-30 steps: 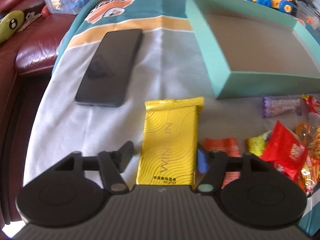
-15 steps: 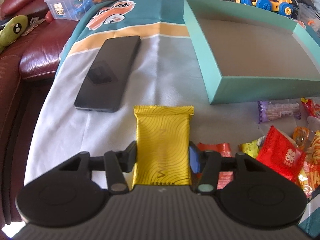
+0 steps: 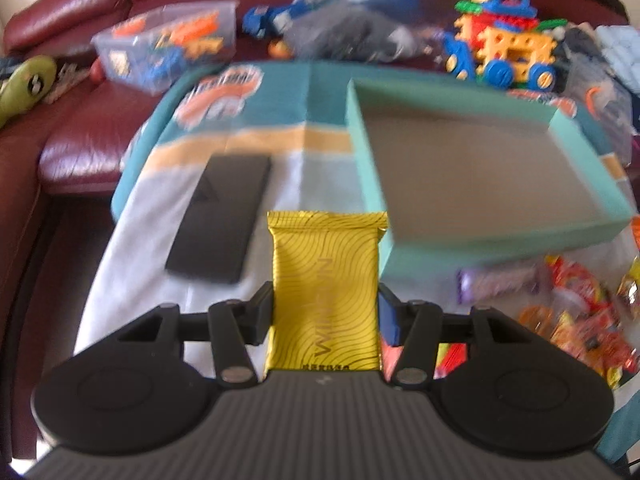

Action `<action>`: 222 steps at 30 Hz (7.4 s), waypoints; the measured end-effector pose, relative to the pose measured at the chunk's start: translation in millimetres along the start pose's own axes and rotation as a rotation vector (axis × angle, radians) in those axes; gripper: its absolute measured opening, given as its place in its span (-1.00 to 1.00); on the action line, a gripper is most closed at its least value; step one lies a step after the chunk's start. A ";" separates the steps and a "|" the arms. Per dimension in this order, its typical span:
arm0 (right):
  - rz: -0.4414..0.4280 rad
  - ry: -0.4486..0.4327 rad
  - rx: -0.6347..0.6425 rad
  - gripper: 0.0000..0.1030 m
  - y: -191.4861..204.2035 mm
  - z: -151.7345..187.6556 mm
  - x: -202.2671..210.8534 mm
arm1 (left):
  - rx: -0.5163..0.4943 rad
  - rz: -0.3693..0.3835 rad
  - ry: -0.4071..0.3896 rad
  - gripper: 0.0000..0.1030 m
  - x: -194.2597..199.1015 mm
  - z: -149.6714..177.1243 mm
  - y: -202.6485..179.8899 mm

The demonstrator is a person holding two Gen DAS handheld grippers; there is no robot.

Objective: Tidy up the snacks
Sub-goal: 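Lower both held snacks into the teal tray and open both grippers, then move left gripper to the red wrapper while right approaches yellow biscuit pack, then grasp the red wrapper with left gripper while right grasps yellow biscuit pack, then place both held snacks into the teal tray and open both grippers, then move left gripper to the striped snack stick while right approaches yellow cheese stick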

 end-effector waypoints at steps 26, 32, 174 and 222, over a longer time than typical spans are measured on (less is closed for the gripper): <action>0.074 -0.117 0.004 0.09 -61.6 -155.3 -167.5 | -0.056 -0.039 -0.049 0.21 -162.4 -134.4 -122.4; 0.011 -0.173 -0.006 0.78 -58.7 -159.7 -159.5 | -0.093 -0.046 -0.110 0.96 -146.7 -126.9 -133.9; 0.039 -0.120 -0.049 -0.09 -38.9 -73.6 -51.4 | 0.052 0.081 0.007 -0.74 -72.0 -59.6 -84.4; 0.050 -0.009 -0.159 0.59 2.3 43.4 -5.7 | -0.043 -0.014 0.105 1.00 -19.7 83.7 -24.6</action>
Point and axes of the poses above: each gripper's, at about its wrist camera, not at the fingertips, and x roughly against the way its jaws point, y to its left, z to its underside, the point moved 3 cm from there along -x, roughly the way its jaws point, and after that the axes turned 15 degrees about x, right-handed, at the moved point
